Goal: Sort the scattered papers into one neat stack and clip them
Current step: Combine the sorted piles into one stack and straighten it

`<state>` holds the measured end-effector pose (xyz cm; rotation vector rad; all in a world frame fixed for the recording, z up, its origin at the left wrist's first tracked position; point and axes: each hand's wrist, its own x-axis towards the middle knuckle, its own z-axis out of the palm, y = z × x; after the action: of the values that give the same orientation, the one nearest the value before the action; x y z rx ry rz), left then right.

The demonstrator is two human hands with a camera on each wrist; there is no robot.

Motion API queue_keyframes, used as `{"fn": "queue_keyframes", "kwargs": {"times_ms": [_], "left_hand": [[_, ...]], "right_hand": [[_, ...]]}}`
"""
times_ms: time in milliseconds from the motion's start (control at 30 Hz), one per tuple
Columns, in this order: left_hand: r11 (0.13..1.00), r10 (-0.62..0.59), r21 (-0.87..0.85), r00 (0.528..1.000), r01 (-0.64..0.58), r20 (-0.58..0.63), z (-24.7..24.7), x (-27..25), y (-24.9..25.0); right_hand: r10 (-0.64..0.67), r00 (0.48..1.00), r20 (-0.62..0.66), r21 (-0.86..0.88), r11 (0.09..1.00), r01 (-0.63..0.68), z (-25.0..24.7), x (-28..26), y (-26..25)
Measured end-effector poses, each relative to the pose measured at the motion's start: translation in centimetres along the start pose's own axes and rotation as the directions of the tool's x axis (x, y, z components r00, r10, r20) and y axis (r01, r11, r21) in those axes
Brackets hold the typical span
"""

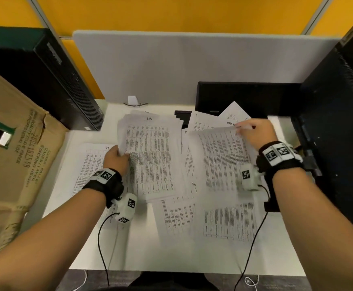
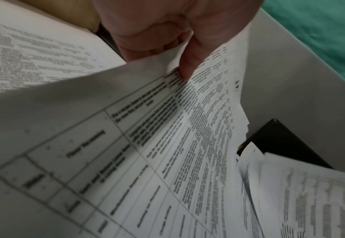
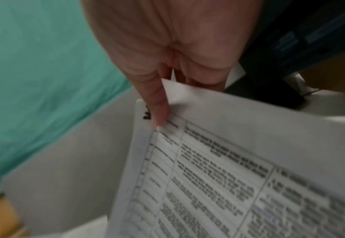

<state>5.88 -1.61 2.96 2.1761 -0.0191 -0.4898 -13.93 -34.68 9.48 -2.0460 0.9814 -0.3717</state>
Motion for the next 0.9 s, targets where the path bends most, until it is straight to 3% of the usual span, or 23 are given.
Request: {"fn": "queue_keyframes", "kwargs": {"times_ms": [133, 267, 367, 500, 700, 900], "left_hand": [[0.996, 0.071, -0.06, 0.997, -0.071, 0.004, -1.1, 0.9, 1.3], [0.987, 0.095, -0.132, 0.995, -0.093, 0.009, -2.0, 1.3, 2.6], [0.971, 0.102, -0.22, 0.994, -0.091, 0.036, -1.8, 0.6, 3.6], [0.952, 0.108, -0.302, 0.981, -0.055, 0.161, 0.0, -1.9, 4.7], [0.958, 0.062, -0.287, 0.956, 0.024, 0.288, 3.9, -4.6, 3.2], [0.98, 0.019, -0.195, 0.957, 0.04, 0.29, 5.9, -5.8, 1.4]], "right_hand": [[-0.165, 0.984, 0.07, -0.04, 0.985, 0.168, -3.8, 0.2, -2.9], [-0.191, 0.981, 0.046, 0.147, 0.972, 0.182, -5.8, -0.1, -5.0], [-0.138, 0.99, 0.034, 0.304, 0.945, 0.122, -5.3, 0.2, -5.5], [-0.039, 0.999, 0.018, 0.355, 0.934, 0.03, -2.1, 0.9, -4.4], [0.156, 0.987, 0.035, 0.316, 0.935, -0.159, 3.6, -0.5, -2.2], [0.244, 0.968, 0.067, 0.339, 0.906, -0.252, 6.9, -2.1, -0.7]]}}
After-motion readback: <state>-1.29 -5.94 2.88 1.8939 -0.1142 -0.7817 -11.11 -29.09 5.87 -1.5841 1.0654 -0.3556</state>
